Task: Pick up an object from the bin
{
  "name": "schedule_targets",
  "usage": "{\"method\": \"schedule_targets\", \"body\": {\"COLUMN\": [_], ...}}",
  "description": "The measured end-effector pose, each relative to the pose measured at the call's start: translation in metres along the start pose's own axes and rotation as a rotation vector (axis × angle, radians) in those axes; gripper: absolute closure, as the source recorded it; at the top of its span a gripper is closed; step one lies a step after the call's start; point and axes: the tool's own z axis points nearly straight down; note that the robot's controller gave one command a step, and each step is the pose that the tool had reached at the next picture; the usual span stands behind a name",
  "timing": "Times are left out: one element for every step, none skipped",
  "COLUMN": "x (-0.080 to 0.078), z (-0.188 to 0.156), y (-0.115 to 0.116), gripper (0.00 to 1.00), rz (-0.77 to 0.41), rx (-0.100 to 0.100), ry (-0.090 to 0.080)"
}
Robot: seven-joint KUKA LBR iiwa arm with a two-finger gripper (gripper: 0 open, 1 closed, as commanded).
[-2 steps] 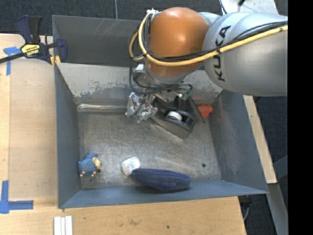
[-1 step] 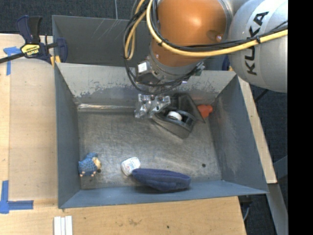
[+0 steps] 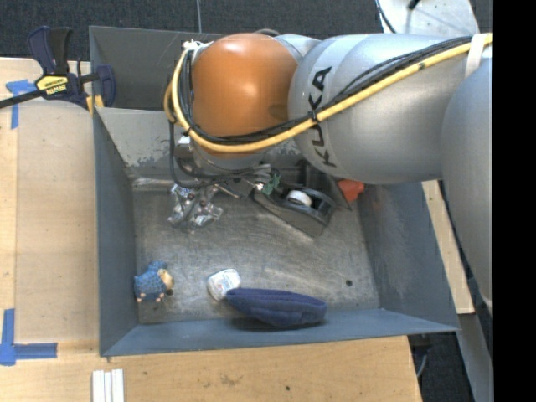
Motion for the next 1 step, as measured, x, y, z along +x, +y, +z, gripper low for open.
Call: {"method": "schedule_targets", "body": {"x": [0.0316], "z": [0.0457], "y": [-0.0026], "gripper": [1.00], "rz": [-0.279], "rx": [0.002], "ry": [0.002]}}
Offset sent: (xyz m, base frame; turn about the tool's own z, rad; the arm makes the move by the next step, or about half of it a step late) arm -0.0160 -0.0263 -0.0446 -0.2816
